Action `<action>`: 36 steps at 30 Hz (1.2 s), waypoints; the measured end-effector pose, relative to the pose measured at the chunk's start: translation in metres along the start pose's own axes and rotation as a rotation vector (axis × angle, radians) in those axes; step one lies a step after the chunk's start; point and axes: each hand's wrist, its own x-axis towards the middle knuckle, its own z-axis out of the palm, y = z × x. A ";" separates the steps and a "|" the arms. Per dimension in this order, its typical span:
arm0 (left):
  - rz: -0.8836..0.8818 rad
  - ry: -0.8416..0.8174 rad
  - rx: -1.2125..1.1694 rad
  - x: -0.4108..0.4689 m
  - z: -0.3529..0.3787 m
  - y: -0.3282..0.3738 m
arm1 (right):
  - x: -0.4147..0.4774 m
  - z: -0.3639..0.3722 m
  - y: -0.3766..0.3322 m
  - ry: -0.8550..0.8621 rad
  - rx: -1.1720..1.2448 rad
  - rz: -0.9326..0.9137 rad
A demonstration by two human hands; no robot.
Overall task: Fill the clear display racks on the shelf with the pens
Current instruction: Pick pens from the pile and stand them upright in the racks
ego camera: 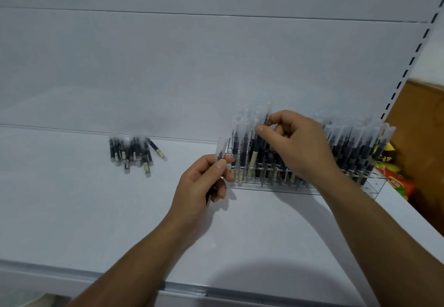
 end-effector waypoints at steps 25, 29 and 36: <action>-0.003 -0.038 0.057 0.002 -0.003 -0.002 | -0.035 0.008 0.010 -0.120 -0.065 0.089; 0.012 -0.067 0.114 0.001 -0.001 -0.002 | -0.041 0.016 -0.008 -0.251 0.230 0.049; 0.086 -0.129 0.253 -0.004 0.001 -0.005 | -0.040 0.025 -0.019 -0.246 0.283 0.058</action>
